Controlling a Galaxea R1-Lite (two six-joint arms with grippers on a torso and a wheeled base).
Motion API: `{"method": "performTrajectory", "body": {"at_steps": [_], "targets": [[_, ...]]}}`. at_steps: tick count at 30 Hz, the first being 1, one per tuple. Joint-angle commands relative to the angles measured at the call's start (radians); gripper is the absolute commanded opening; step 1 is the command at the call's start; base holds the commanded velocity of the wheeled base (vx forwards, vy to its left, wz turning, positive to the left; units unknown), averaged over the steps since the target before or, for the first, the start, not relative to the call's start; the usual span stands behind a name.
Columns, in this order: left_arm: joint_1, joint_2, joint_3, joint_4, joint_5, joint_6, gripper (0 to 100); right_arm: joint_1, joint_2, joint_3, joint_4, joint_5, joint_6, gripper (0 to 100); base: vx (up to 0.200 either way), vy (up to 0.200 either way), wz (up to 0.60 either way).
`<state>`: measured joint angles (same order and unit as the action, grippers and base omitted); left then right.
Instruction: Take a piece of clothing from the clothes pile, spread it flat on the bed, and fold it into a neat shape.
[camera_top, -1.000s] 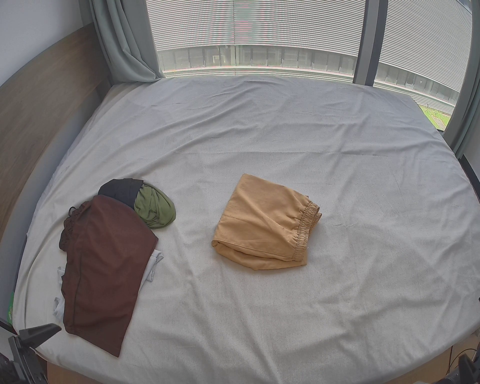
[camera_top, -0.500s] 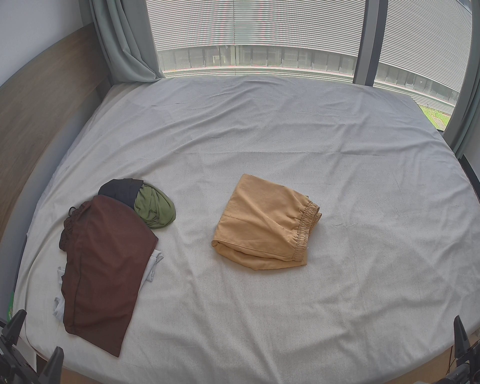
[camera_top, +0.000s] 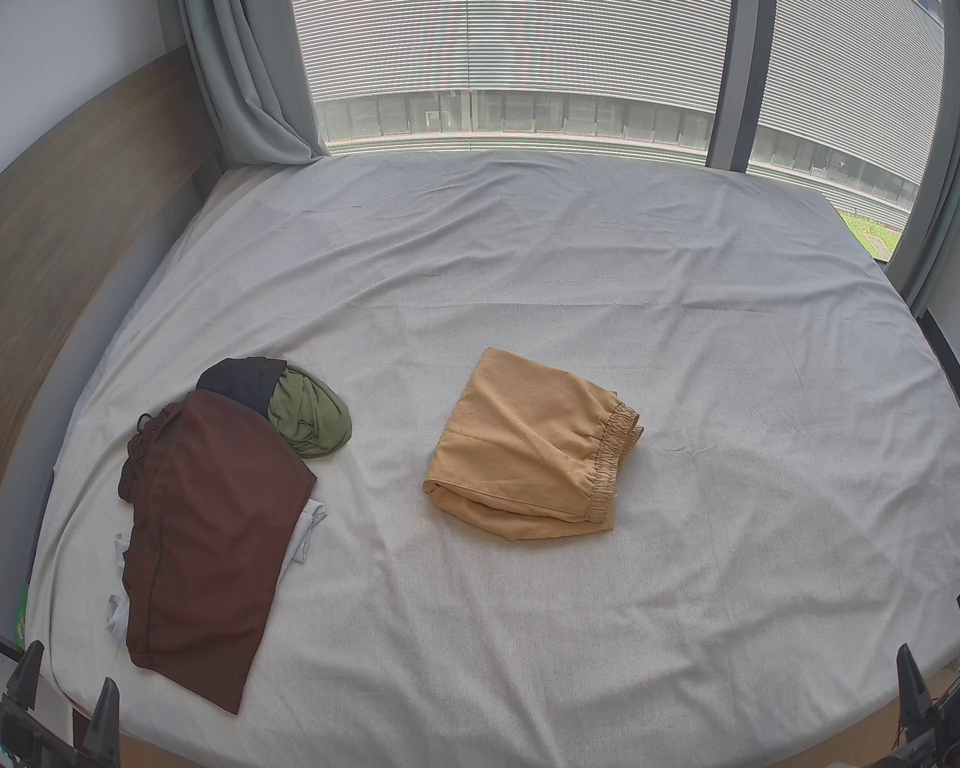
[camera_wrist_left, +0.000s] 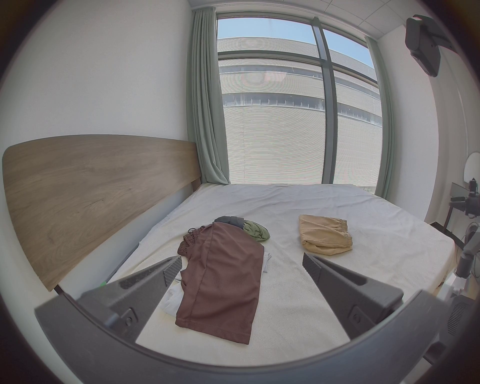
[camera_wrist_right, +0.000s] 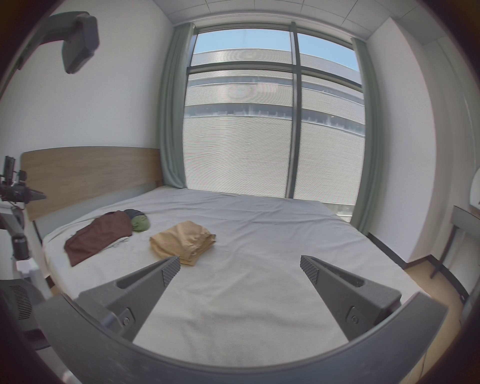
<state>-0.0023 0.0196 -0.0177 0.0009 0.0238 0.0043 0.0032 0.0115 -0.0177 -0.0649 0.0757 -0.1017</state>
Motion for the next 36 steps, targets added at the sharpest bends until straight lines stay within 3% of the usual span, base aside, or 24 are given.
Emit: {"method": "performTrajectory", "body": {"at_steps": [1, 3, 4, 5, 6, 8, 9, 11, 12, 14, 17, 36], "targets": [[0.002, -0.017, 0.018, 0.002, -0.002, 0.0, 100, 0.001, -0.011, 0.018, -0.003, 0.134, 0.017, 100, 0.0, 0.0, 0.0], [0.002, -0.017, 0.018, 0.004, -0.002, 0.0, 100, 0.001, -0.011, 0.018, -0.003, 0.084, 0.023, 100, 0.0, 0.0, 0.0], [0.001, -0.017, 0.018, 0.002, -0.002, -0.004, 100, 0.003, -0.011, 0.018, -0.001, -0.059, 0.025, 100, 0.0, 0.0, 0.0], [0.001, -0.017, 0.018, 0.002, -0.002, -0.006, 100, 0.004, -0.011, 0.018, 0.005, -0.114, 0.028, 100, 0.0, 0.0, 0.0], [0.001, -0.017, 0.018, 0.002, -0.002, -0.009, 100, 0.003, -0.011, 0.016, 0.01, -0.114, 0.031, 100, 0.0, 0.0, 0.0], [0.001, -0.017, 0.018, 0.002, -0.002, -0.01, 100, 0.003, -0.011, 0.016, 0.017, -0.039, 0.039, 100, 0.0, 0.0, 0.0], [-0.001, -0.017, 0.018, 0.002, -0.004, -0.009, 100, 0.003, -0.011, 0.015, 0.017, -0.033, 0.04, 100, 0.0, 0.0, 0.0], [-0.001, -0.017, 0.018, 0.002, -0.004, -0.004, 100, 0.003, -0.011, 0.015, 0.02, 0.099, 0.085, 100, 0.0, 0.0, 0.0], [-0.001, -0.017, 0.018, 0.002, -0.004, -0.003, 100, 0.003, -0.011, 0.016, 0.02, 0.102, 0.114, 100, 0.0, 0.0, 0.0], [-0.001, -0.017, 0.018, 0.002, -0.005, -0.003, 100, 0.001, -0.011, 0.016, 0.02, 0.059, 0.126, 100, 0.0, 0.0, 0.0], [-0.001, -0.017, 0.018, 0.002, -0.007, -0.001, 100, 0.001, -0.011, 0.018, 0.066, -0.091, 0.085, 100, 0.0, 0.0, 0.0], [-0.001, -0.017, 0.018, 0.002, -0.008, 0.002, 100, 0.001, -0.011, 0.016, 0.068, -0.068, 0.1, 100, 0.0, 0.0, 0.0]]}}
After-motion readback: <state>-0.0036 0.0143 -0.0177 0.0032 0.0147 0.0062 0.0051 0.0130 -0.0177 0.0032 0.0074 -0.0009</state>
